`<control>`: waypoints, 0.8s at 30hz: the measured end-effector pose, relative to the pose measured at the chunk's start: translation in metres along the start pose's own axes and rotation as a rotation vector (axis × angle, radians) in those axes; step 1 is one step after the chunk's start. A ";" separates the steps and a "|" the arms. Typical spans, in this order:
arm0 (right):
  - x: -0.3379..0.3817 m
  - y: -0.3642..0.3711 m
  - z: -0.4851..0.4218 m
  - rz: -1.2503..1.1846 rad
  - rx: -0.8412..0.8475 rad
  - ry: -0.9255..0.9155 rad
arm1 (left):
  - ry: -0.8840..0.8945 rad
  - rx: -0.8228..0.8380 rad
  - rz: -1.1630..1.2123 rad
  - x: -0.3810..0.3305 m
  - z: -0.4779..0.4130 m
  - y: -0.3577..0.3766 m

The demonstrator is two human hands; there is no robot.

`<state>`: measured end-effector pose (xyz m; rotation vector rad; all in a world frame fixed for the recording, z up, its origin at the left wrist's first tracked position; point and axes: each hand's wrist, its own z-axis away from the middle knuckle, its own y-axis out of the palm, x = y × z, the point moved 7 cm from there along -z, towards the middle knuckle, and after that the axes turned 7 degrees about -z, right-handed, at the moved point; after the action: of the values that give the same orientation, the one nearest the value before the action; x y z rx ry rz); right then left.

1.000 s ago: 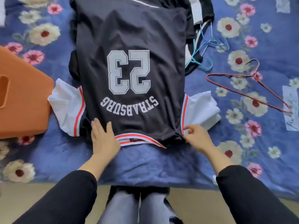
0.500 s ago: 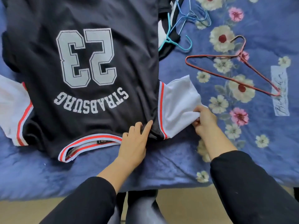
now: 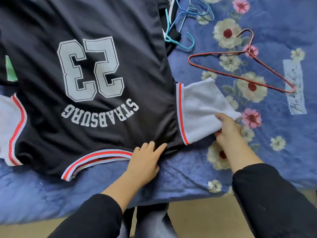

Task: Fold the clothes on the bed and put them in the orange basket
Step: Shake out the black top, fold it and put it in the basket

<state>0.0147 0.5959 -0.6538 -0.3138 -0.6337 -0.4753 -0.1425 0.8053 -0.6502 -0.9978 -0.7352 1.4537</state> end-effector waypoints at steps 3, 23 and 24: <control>0.013 0.007 0.015 -0.041 -0.093 -0.097 | -0.072 0.243 0.339 0.003 -0.010 0.003; -0.104 0.119 0.117 1.823 0.647 -0.847 | -0.936 -0.348 1.168 0.171 0.057 -0.014; -0.106 0.126 0.124 1.769 0.647 -0.879 | -0.942 -0.432 1.038 0.184 0.070 -0.021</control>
<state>-0.0560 0.7892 -0.6428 -0.3355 -1.0322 1.6248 -0.1902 0.9965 -0.6319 -1.0374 -1.3359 2.8456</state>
